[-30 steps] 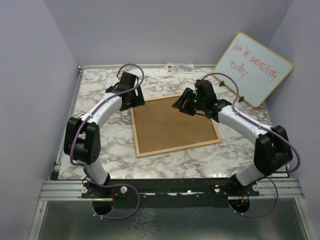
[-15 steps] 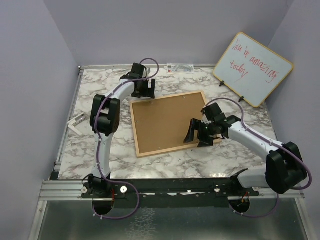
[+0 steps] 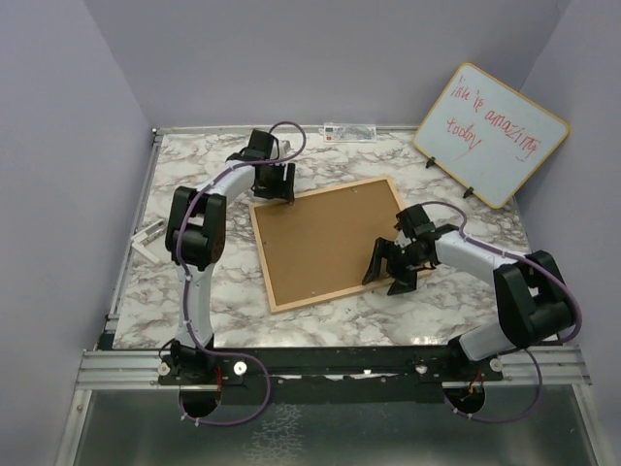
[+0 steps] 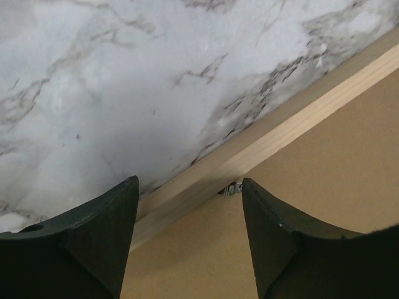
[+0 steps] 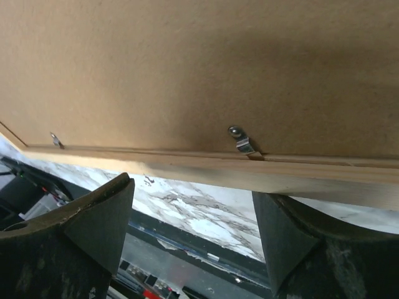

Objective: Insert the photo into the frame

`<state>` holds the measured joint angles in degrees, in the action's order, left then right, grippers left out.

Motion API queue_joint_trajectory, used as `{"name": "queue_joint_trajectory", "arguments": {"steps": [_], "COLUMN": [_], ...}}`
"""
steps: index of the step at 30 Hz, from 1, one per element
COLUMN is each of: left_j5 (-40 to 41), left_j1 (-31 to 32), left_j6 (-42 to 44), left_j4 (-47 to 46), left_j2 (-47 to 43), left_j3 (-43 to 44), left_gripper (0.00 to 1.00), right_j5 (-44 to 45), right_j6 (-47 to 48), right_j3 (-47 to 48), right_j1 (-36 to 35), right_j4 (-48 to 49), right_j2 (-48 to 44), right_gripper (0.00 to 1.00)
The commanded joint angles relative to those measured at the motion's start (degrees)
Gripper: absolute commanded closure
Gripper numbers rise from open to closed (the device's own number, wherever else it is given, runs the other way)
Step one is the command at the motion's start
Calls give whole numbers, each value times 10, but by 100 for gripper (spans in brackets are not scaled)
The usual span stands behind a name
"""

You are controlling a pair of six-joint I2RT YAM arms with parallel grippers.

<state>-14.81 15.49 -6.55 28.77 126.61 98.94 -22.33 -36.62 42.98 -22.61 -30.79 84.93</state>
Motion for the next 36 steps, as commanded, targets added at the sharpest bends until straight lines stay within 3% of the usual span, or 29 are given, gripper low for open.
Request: {"name": "queue_joint_trajectory", "arguments": {"steps": [1, 3, 6, 13, 21, 24, 28, 31, 33, 36], "left_j5": [16, 40, 53, 44, -17, -2, 42, 42, 40, 37], "left_j1": [-8, -10, -10, -9, -9, -9, -9, -9, -7, -6], "left_j6": [-40, -67, -101, -161, -281, -292, -283, -277, -275, -274], "left_j4": [22, 22, 17, 8, -79, -74, -31, -9, -4, -4], "left_j2": [-66, -92, -137, -259, -384, -427, -458, -457, -459, -469], "left_j3": [-63, -102, -165, -330, -537, -555, -547, -553, -563, -579], "left_gripper": [38, 48, 54, 56, 58, 56, 42, 42, 44, 51], "right_j5": [31, 44, 54, 64, 104, 126, 192, 221, 203, 106], "right_j6": [10, 11, 6, 10, 83, 77, 51, 28, 9, -34], "right_j3": [24, 33, 47, 111, 251, 285, 316, 306, 278, 226], "right_j1": [23, 34, 54, 107, 134, 134, 134, 134, 133, 120], "right_j4": [49, 61, 88, 156, 177, 172, 128, 110, 127, 186], "right_j2": [25, 36, 56, 129, 259, 273, 245, 196, 155, 120], "right_gripper": [21, 23, 25, 27, 30, 30, 29, 28, 28, 32]}}
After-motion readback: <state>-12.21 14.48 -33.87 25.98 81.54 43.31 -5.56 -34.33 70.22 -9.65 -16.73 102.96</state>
